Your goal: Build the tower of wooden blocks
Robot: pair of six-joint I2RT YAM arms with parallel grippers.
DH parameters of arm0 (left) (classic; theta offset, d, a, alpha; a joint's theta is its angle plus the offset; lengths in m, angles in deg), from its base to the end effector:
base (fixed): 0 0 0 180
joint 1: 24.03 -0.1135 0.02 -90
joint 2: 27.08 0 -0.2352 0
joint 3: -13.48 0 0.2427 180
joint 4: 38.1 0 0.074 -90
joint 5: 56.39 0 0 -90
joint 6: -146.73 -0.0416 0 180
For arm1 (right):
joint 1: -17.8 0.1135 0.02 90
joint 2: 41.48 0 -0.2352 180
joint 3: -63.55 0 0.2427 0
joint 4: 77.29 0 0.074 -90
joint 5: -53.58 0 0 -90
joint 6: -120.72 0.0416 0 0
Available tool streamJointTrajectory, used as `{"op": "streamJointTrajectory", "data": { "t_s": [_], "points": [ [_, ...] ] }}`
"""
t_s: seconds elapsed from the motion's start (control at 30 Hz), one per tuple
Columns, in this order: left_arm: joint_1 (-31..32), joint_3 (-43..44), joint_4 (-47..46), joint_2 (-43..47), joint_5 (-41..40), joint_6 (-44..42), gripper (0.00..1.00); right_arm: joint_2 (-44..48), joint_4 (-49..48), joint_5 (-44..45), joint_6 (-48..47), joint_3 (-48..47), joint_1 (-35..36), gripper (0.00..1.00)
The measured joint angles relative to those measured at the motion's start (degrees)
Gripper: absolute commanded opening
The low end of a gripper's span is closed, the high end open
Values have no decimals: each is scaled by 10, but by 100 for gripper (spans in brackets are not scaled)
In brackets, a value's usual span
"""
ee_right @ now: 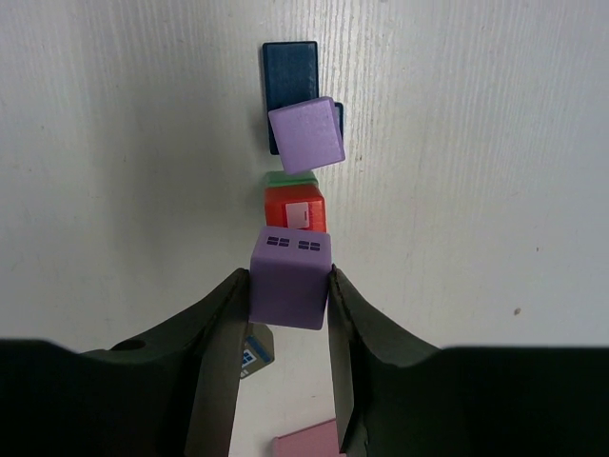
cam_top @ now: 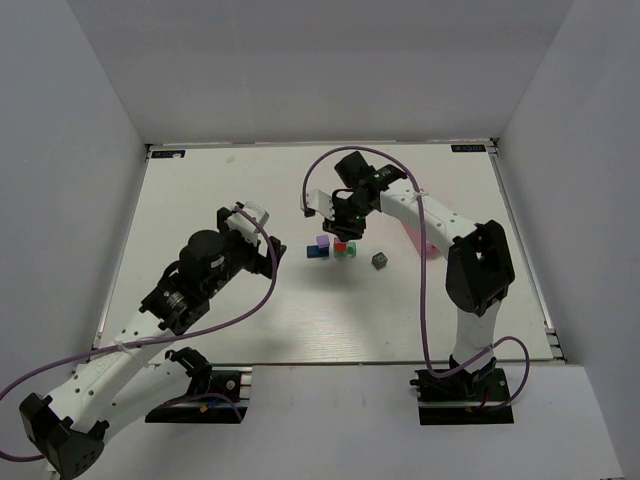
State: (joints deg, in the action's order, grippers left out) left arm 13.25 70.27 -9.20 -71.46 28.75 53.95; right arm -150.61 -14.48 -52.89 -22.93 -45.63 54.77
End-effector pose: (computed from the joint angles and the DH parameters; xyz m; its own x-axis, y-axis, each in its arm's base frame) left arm 0.1610 -0.1181 0.2974 -0.1995 0.2126 -0.9566 0.5492 0.8327 0.0705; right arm 0.3060 0.2451 0.2347 0.1270 -0.8711 -0.4743 -0.9754 -0.0228 -0.2192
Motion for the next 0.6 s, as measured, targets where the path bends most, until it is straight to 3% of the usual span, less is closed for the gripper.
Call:
{"op": "streamJointTrajectory", "data": {
  "t_s": [0.6],
  "points": [
    [0,-8,0,21,0,-4,100,-63,55,-6,-55,-57,5,16]
  ]
}}
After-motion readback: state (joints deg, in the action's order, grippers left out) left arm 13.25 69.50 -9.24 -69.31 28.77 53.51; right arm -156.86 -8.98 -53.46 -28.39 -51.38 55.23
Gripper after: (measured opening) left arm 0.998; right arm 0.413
